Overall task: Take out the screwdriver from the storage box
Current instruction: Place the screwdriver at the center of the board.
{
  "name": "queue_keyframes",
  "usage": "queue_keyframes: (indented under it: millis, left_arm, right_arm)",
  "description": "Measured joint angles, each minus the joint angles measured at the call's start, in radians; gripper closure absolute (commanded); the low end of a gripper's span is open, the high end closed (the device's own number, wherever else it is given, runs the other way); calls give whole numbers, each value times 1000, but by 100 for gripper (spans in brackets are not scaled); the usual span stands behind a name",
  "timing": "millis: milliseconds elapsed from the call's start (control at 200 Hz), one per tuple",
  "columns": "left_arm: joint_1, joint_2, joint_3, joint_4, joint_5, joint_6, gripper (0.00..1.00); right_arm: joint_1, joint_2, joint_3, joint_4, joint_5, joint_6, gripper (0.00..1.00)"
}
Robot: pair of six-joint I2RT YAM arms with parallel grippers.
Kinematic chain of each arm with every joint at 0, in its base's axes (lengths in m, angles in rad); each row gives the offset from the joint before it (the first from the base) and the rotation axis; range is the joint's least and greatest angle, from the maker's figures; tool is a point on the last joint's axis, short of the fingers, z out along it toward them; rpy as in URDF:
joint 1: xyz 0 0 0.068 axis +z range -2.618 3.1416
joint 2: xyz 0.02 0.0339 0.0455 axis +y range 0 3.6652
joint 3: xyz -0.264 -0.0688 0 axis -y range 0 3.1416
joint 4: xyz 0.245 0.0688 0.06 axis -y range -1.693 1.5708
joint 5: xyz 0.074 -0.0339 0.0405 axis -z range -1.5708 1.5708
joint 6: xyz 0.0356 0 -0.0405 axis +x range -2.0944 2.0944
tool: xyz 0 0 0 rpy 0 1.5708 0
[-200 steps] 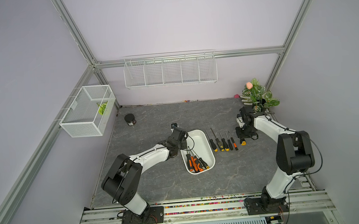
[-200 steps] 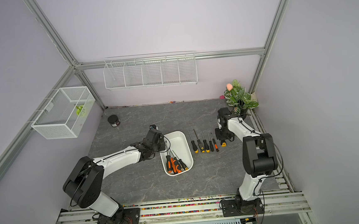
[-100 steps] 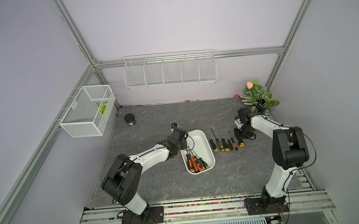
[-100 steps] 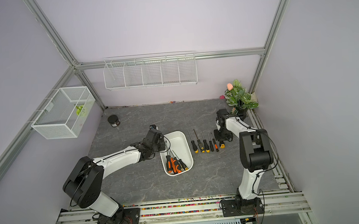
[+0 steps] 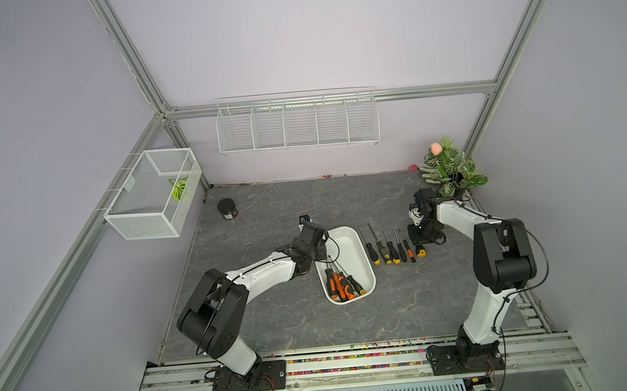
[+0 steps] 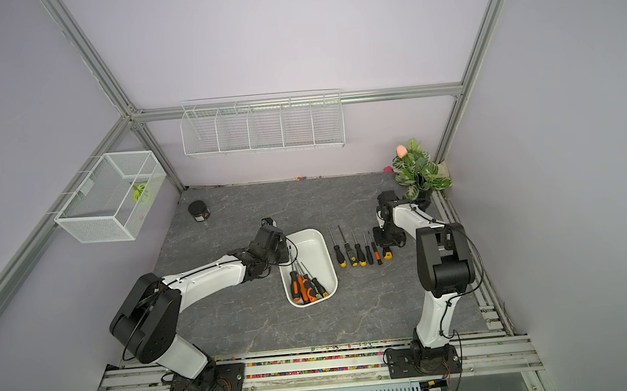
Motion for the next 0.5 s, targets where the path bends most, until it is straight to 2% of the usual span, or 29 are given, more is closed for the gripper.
queue_keyframes:
  millis: [500]
  left_arm:
    - [0,-2,0,0,0,0,100]
  right_arm:
    - [-1,6,4,-3,-16,-1,77]
